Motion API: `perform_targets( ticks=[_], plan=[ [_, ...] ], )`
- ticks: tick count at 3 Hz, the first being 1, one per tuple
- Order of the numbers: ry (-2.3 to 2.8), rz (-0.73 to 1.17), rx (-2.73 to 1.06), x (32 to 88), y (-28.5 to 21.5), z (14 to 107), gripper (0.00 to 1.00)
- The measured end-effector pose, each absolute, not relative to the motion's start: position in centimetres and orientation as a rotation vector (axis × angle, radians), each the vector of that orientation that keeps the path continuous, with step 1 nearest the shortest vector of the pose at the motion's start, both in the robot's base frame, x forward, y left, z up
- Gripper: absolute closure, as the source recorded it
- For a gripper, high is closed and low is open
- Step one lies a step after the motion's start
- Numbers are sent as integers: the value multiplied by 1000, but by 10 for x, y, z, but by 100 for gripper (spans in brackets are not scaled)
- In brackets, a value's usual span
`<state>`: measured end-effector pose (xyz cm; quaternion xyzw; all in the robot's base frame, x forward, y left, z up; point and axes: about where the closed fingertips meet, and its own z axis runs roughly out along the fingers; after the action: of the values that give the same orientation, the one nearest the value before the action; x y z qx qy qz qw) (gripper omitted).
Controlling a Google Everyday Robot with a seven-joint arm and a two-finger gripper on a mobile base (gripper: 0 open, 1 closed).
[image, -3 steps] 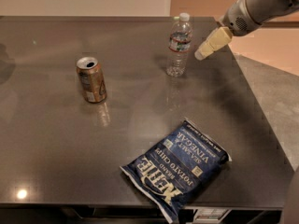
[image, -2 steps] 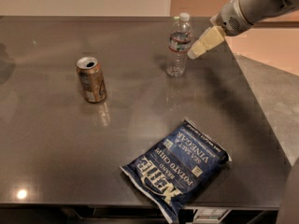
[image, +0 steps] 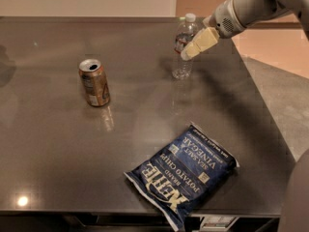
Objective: Move water bottle near blue chip bag
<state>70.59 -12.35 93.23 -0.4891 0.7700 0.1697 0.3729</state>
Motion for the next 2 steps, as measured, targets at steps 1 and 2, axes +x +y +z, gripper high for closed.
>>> perform_targets(
  ticks=[1, 2],
  plan=[
    [1963, 453, -1254, 710, -115, 930, 16],
    [1952, 473, -1252, 710, -113, 931, 40]
  ],
)
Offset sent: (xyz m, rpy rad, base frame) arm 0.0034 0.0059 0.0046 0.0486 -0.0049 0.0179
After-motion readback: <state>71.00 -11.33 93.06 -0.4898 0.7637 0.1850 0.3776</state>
